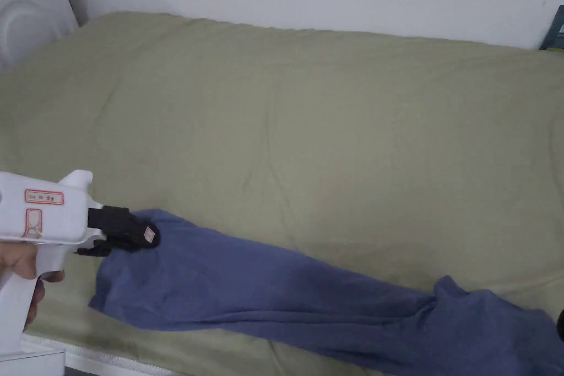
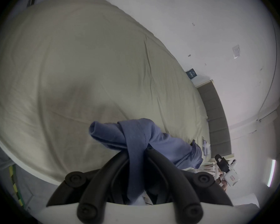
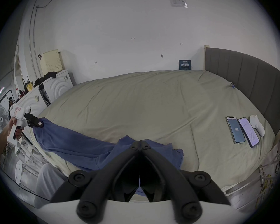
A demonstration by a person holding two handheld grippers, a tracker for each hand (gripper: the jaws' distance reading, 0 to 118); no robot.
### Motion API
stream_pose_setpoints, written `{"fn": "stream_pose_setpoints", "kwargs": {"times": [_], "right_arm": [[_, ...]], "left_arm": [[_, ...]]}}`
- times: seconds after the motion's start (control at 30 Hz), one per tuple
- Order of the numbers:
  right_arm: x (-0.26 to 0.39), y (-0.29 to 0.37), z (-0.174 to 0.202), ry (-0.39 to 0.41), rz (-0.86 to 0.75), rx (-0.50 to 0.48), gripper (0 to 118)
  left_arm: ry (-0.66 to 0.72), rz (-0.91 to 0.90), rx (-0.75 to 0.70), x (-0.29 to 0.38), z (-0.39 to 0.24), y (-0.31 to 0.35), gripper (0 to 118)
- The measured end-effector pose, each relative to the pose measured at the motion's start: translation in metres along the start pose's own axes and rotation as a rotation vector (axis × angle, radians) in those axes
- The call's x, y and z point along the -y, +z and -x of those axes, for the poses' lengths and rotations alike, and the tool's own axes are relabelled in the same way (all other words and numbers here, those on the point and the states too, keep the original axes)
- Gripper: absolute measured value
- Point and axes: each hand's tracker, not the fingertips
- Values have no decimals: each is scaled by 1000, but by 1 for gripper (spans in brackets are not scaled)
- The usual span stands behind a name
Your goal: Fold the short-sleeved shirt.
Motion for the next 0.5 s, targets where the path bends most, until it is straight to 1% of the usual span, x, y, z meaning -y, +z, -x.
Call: {"fn": "stream_pose_setpoints", "kwargs": {"times": [0.07,0.1,0.13,0.23,0.27,0.37,0.5], "right_arm": [[1,0,-1,-2,-2,-5,0],[2,1,-2,-7,-2,-8,0],[3,2,-4,-12,-2,-11,0],[7,5,-8,-21,-2,-17,0],[8,7,-10,-24,-3,-18,0],[13,11,-16,-43,-6,-25,0],[19,14,-22,-64,-2,-32,0]], "left_arm": [[-40,-4,-33,3,-24,1,3],[-89,-6,-69,6,-41,-1,3],[-116,-1,-82,18,-68,-1,3],[-195,44,-82,33,-122,-14,3],[-227,54,-87,33,-130,-23,3],[-310,91,-108,47,-177,-49,3],[-341,130,-122,63,-217,-103,3]]}}
